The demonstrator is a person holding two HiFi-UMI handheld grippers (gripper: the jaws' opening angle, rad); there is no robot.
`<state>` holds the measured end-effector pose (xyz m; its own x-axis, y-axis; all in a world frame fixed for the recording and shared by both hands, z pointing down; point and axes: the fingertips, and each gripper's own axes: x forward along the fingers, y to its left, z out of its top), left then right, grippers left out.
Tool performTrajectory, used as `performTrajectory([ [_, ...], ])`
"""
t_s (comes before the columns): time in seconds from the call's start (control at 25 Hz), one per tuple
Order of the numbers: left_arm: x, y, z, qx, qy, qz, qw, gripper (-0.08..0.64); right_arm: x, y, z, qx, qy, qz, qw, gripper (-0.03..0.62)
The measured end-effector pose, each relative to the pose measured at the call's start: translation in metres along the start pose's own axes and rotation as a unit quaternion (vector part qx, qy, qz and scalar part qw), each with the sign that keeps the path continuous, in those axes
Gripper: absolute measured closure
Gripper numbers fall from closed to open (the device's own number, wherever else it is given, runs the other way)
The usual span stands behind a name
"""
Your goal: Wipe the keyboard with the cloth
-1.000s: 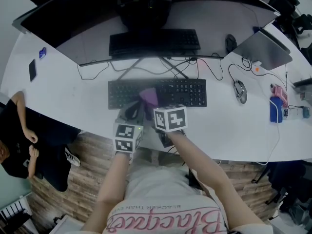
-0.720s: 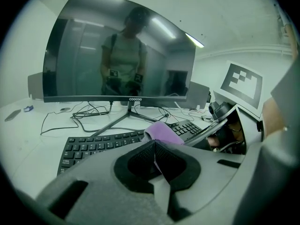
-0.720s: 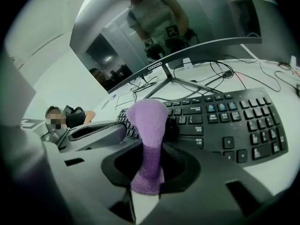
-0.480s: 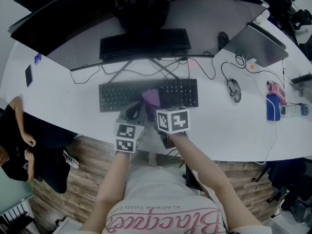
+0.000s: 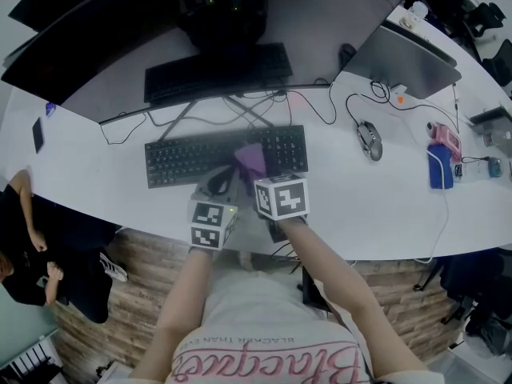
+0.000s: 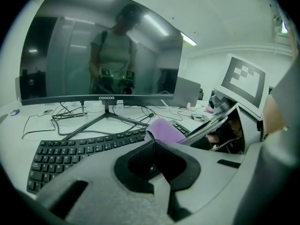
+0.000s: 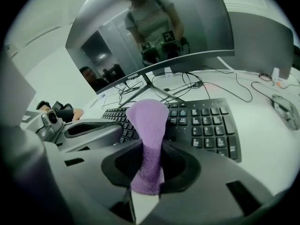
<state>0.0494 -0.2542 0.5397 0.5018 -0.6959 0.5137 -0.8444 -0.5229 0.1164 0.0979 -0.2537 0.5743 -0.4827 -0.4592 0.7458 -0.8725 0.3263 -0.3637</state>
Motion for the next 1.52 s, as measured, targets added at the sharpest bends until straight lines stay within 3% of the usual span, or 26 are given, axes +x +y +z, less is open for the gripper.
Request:
performTrajectory([
  [0.44,0.022,-0.031,0.011,0.01,-0.003,-0.009,0.9999,0.552,-0.024,-0.042,-0.001,-0.039,0.009,-0.054,0.998,0.505],
  [0.88,0.034,-0.058,0.02,0.025,-0.007,-0.021,0.9995,0.552,-0.049,-0.085,-0.004,-0.029,0.006,-0.099,0.995,0.505],
  [1.08,0.038,-0.066,0.022,0.029,-0.005,-0.024,0.9993,0.554,-0.06,-0.106,-0.005,-0.006,-0.004,-0.1,0.995,0.505],
  [1.52,0.044,-0.073,0.035,0.034,-0.015,-0.02,0.9991,0.554,-0.086,-0.15,-0.009,-0.019,-0.002,-0.156,0.988,0.505],
])
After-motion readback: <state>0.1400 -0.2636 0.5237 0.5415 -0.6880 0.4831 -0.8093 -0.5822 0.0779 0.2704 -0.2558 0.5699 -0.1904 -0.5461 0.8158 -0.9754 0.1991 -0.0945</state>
